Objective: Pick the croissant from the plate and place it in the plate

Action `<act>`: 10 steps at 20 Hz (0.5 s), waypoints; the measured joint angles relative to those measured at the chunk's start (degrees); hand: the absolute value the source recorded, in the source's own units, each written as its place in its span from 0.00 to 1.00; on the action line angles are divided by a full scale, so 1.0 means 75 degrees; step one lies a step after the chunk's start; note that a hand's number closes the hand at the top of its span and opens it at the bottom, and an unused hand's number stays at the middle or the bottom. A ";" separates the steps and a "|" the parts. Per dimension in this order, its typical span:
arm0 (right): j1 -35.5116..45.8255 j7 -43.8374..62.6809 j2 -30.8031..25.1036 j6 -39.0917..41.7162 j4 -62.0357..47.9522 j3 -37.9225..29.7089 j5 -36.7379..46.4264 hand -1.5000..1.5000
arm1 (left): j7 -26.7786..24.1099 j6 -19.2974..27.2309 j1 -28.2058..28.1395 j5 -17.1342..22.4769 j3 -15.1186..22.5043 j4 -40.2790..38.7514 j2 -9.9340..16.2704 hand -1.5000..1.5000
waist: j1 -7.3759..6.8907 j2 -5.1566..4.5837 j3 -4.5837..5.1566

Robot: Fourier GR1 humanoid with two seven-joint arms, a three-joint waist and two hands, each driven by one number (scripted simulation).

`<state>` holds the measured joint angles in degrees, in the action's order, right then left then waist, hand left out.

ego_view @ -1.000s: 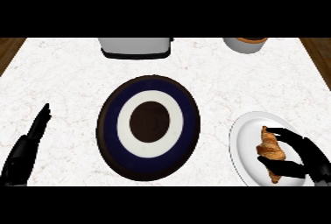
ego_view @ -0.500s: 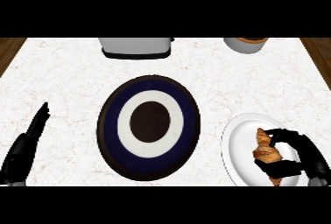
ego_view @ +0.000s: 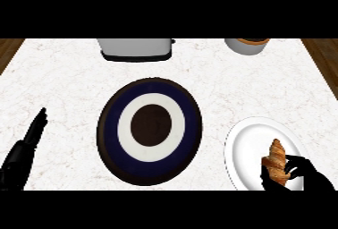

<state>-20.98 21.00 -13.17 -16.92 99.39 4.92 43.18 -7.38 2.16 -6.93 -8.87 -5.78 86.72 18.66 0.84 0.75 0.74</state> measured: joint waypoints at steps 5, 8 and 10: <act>-0.1348 0.0239 0.0284 -0.1068 0.1410 0.0244 0.1325 1.00 | 0.0033 0.0002 -0.0028 -0.0033 -0.0027 0.0093 -0.0027 0.50 | 0.0038 -0.0038 -0.0054; -0.2039 0.0205 0.0373 -0.1511 0.2536 0.0419 0.1946 1.00 | 0.0009 -0.0020 -0.0066 -0.0009 -0.0060 0.0087 -0.0050 0.50 | 0.0064 -0.0045 -0.0069; -0.2455 -0.0001 0.0446 -0.1809 0.3240 0.0704 0.2304 1.00 | 0.0005 -0.0055 -0.0034 0.0028 -0.0107 0.0055 -0.0035 0.50 | 0.0081 -0.0045 -0.0076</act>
<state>-39.39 20.99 -9.83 -30.49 123.68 10.19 60.46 -7.34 1.75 -7.19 -8.66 -6.58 87.13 18.40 1.44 0.41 0.18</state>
